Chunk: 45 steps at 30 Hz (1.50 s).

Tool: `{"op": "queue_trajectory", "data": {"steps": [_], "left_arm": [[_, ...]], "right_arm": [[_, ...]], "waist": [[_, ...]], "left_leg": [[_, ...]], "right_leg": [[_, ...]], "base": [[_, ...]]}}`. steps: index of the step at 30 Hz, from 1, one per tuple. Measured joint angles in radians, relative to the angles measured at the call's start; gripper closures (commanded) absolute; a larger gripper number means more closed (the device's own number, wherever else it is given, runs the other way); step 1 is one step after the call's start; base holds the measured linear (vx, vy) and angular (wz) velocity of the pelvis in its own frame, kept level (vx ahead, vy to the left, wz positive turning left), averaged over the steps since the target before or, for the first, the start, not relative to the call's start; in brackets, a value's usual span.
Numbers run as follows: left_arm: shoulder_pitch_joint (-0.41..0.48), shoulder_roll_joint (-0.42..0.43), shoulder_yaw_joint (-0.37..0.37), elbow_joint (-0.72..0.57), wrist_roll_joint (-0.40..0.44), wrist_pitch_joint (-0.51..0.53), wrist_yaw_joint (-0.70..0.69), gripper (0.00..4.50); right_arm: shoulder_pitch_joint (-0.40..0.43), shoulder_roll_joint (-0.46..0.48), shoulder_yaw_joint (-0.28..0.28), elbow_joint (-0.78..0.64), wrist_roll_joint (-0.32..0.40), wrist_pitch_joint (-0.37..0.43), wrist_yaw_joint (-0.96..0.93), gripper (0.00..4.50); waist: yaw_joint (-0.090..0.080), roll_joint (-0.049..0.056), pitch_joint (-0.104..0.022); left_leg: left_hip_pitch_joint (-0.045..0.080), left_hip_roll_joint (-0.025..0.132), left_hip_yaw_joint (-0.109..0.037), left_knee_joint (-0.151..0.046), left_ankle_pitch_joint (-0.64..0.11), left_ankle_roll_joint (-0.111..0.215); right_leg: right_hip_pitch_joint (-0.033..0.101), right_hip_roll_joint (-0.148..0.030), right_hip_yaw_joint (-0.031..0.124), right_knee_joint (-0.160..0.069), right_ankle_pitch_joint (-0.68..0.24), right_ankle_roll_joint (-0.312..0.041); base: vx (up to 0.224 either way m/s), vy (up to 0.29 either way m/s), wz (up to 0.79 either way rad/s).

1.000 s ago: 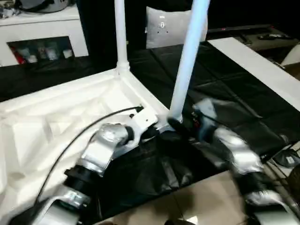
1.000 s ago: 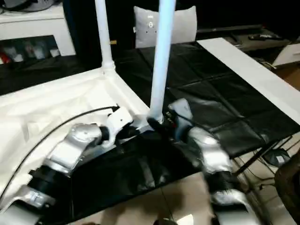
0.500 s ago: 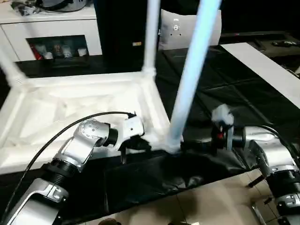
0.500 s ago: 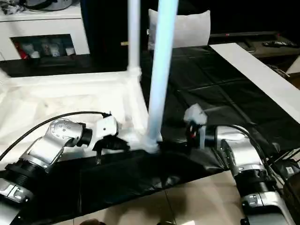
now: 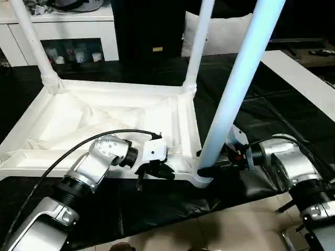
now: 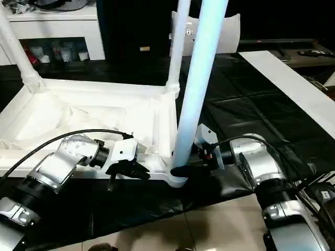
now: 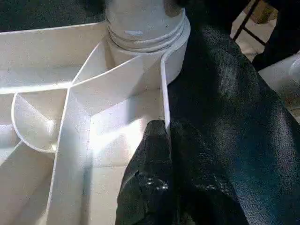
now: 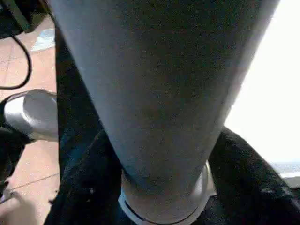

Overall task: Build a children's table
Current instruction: Rotate leg to tighten

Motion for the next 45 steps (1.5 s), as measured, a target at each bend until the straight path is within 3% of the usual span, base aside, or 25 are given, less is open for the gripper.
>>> {"op": "queue_trajectory", "data": {"steps": [7, 15, 18, 20, 23, 25, 34, 39, 45], "left_arm": [[-0.003, -0.005, 0.0, 0.008, 0.0, 0.0, -0.003, 4.5], [-0.003, -0.036, 0.039, 0.014, -0.005, 0.085, 0.058, 4.5], [-0.015, -0.075, 0.089, 0.052, 0.021, 0.161, 0.184, 4.5], [-0.048, -0.139, 0.126, 0.103, 0.05, 0.225, 0.325, 4.5], [-0.071, -0.216, 0.149, 0.135, 0.061, 0.276, 0.47, 4.5], [-0.082, -0.241, 0.155, 0.147, 0.061, 0.292, 0.52, 4.5], [-0.093, -0.238, 0.135, 0.158, 0.082, 0.23, 0.531, 4.5], [-0.076, -0.163, 0.087, 0.153, 0.08, 0.111, 0.437, 4.5], [-0.058, -0.083, 0.077, 0.153, 0.074, -0.008, 0.3, 4.5]], "right_arm": [[-0.011, -0.001, 0.001, 0.02, 0.004, 0.001, 0.016, 2.48], [0.016, 0.039, -0.043, -0.015, 0.017, 0.103, -0.099, 2.51], [0.005, 0.133, -0.097, 0.009, -0.015, 0.152, -0.338, 2.51], [-0.056, 0.23, -0.149, 0.08, -0.043, 0.195, -0.591, 2.51], [-0.119, 0.303, -0.19, 0.148, -0.058, 0.224, -0.826, 2.51], [-0.128, 0.325, -0.205, 0.161, -0.058, 0.218, -0.899, 1.97], [-0.071, 0.319, -0.212, 0.107, -0.058, 0.144, -0.88, 1.24], [0.013, 0.215, -0.175, 0.026, -0.043, 0.087, -0.704, 0.76], [0.066, 0.133, -0.151, -0.022, -0.018, 0.078, -0.513, 0.17]], "waist": [[0.001, -0.002, 0.0], [-0.005, -0.001, 0.0], [-0.034, -0.001, 0.0], [-0.066, 0.001, 0.001], [-0.098, 0.002, 0.002], [-0.105, 0.003, 0.001], [-0.084, 0.003, 0.002], [-0.062, 0.01, 0.0], [-0.055, 0.012, 0.001]], "left_leg": [[0.0, 0.0, 0.0, 0.0, 0.0, 0.0], [0.004, 0.0, 0.0, 0.003, 0.0, 0.0], [0.006, 0.0, -0.001, 0.004, 0.001, -0.001], [0.009, 0.0, -0.001, 0.006, 0.001, -0.001], [0.005, 0.0, -0.004, 0.007, 0.001, -0.001], [0.002, 0.0, -0.004, 0.006, 0.0, -0.001], [0.0, 0.0, -0.002, 0.0, -0.001, 0.001], [0.001, 0.0, -0.002, -0.004, -0.001, 0.001], [0.0, 0.0, -0.001, -0.002, -0.001, 0.001]], "right_leg": [[0.0, 0.0, 0.0, 0.0, 0.001, -0.002], [0.001, 0.0, 0.001, 0.004, -0.001, 0.002], [0.002, 0.0, 0.0, 0.004, -0.001, 0.002], [0.003, 0.0, 0.0, 0.002, -0.001, 0.003], [0.002, 0.0, -0.005, -0.009, -0.002, 0.003], [0.001, 0.0, -0.005, -0.015, -0.001, 0.003], [-0.002, 0.001, -0.003, -0.014, 0.013, 0.002], [-0.002, 0.002, -0.003, -0.014, 0.012, 0.004], [-0.002, 0.001, -0.002, -0.016, 0.012, 0.003]], "base": [[0.0, 0.0, 0.0], [0.0, 0.0, 0.0], [0.0, 0.0, 0.0], [0.0, 0.0, 0.0], [0.0, 0.0, 0.0], [0.0, 0.0, 0.0], [0.0, 0.0, 0.0], [0.0, 0.0, 0.0], [0.0, 0.0, 0.0]]}}
